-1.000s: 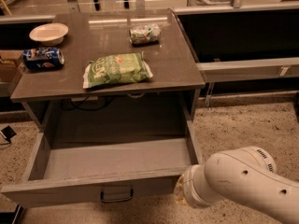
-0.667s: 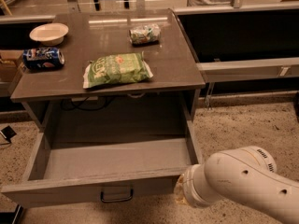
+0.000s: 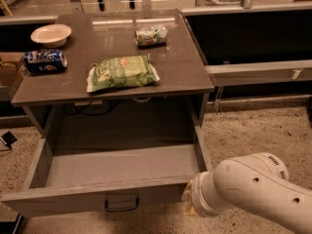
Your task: Close top drawer
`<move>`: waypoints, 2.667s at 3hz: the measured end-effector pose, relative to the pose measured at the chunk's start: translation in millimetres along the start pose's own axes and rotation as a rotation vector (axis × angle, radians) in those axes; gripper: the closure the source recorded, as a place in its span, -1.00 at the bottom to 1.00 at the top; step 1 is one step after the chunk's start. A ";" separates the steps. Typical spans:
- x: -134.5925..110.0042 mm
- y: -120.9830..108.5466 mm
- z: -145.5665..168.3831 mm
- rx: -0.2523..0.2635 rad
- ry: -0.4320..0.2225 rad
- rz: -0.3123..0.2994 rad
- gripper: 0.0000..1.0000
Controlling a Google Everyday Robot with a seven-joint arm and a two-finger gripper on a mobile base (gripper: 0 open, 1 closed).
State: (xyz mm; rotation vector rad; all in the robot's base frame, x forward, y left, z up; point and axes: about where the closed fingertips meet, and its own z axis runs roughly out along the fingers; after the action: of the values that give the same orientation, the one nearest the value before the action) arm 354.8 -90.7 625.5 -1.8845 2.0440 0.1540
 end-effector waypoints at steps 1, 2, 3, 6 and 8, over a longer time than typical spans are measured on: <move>0.0 0.0 0.0 0.000 0.000 0.000 -0.92; 0.0 0.0 0.0 0.000 0.000 0.000 -1.00; -1.1 -1.8 0.8 0.001 -0.007 -0.001 -0.96; -52.4 -88.1 44.1 0.149 -0.289 -0.056 0.57; -71.0 -133.4 67.1 0.256 -0.331 0.014 -1.00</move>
Offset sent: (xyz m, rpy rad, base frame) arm 0.0000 0.0000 0.0000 0.0000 0.0000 0.0000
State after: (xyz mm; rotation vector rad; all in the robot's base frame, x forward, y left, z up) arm 501.6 -16.8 607.5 -1.5731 1.7621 0.1845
